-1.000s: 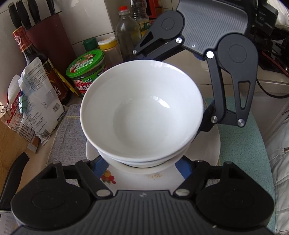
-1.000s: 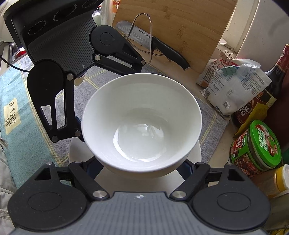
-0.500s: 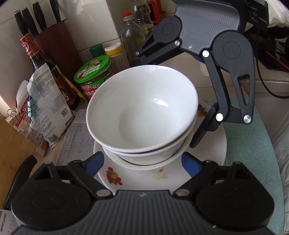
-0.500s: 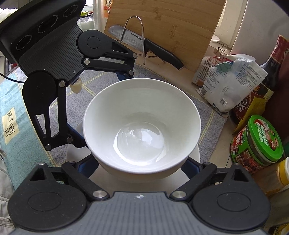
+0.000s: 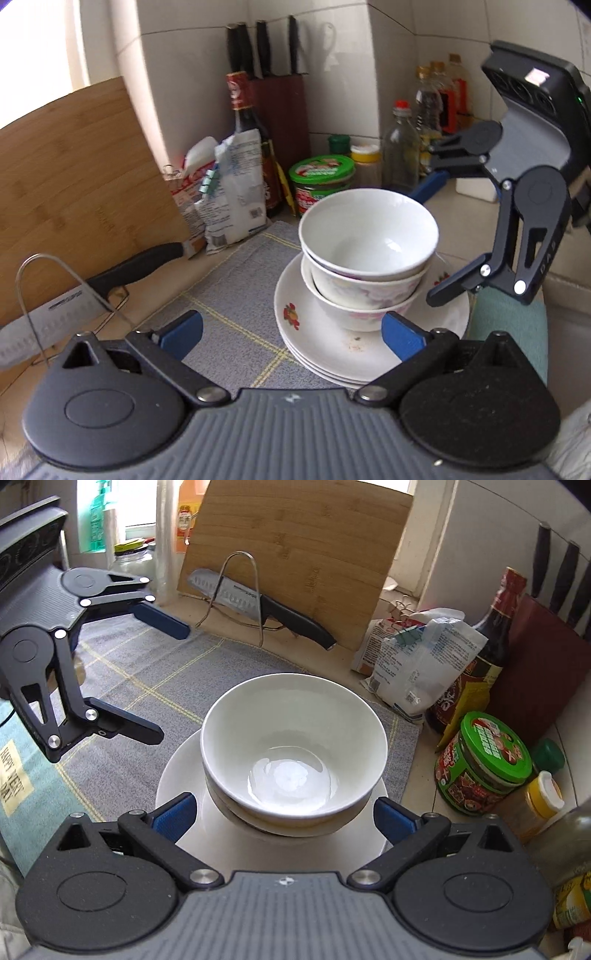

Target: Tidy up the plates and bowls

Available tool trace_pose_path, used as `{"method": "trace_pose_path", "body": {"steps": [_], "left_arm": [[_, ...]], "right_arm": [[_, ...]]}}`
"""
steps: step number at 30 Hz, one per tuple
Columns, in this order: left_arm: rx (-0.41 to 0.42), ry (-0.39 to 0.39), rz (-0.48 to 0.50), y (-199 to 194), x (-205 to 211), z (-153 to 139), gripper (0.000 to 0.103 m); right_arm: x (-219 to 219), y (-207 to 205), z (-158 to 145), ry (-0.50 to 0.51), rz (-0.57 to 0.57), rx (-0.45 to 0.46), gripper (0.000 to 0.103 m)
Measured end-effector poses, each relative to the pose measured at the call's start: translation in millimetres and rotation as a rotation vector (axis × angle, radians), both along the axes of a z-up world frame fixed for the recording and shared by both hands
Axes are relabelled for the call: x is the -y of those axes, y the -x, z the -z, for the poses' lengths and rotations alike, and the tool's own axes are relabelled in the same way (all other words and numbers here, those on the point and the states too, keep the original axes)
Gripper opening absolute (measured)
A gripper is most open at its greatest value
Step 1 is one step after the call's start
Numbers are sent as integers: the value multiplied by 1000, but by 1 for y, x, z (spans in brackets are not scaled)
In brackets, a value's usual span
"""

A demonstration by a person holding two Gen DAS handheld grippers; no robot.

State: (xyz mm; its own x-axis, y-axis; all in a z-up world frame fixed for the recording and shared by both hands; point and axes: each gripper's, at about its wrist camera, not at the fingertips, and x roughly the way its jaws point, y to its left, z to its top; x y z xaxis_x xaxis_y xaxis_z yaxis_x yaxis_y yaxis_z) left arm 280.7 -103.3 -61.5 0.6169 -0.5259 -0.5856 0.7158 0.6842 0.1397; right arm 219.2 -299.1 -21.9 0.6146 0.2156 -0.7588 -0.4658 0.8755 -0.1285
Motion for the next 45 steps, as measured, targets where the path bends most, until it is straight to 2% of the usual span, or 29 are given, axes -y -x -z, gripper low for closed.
{"method": "trace_pose_path", "body": {"steps": [3, 7, 10, 13, 17, 19, 24, 45], "left_arm": [[13, 73, -107, 17, -13, -2, 102], [-56, 123, -210, 32, -22, -3, 102], [-137, 101, -295, 40, -24, -7, 102], [-190, 67, -337, 49, -27, -15, 102], [-241, 101, -335, 65, -39, -29, 102], [-245, 116, -331, 74, -44, -37, 102], [-219, 94, -354, 89, -48, -50, 102], [-202, 80, -368, 102, -50, -61, 102]], "right_arm": [[-9, 16, -6, -38, 162, 3, 103], [-24, 38, -9, -104, 427, -5, 103], [-34, 53, -8, -141, 633, -65, 103], [-46, 69, -12, -149, 736, -94, 103], [-66, 93, -24, -131, 783, -67, 103], [-75, 105, -31, -124, 802, -49, 103], [-85, 123, -43, -138, 837, -28, 103], [-92, 132, -52, -123, 857, -12, 103]]}}
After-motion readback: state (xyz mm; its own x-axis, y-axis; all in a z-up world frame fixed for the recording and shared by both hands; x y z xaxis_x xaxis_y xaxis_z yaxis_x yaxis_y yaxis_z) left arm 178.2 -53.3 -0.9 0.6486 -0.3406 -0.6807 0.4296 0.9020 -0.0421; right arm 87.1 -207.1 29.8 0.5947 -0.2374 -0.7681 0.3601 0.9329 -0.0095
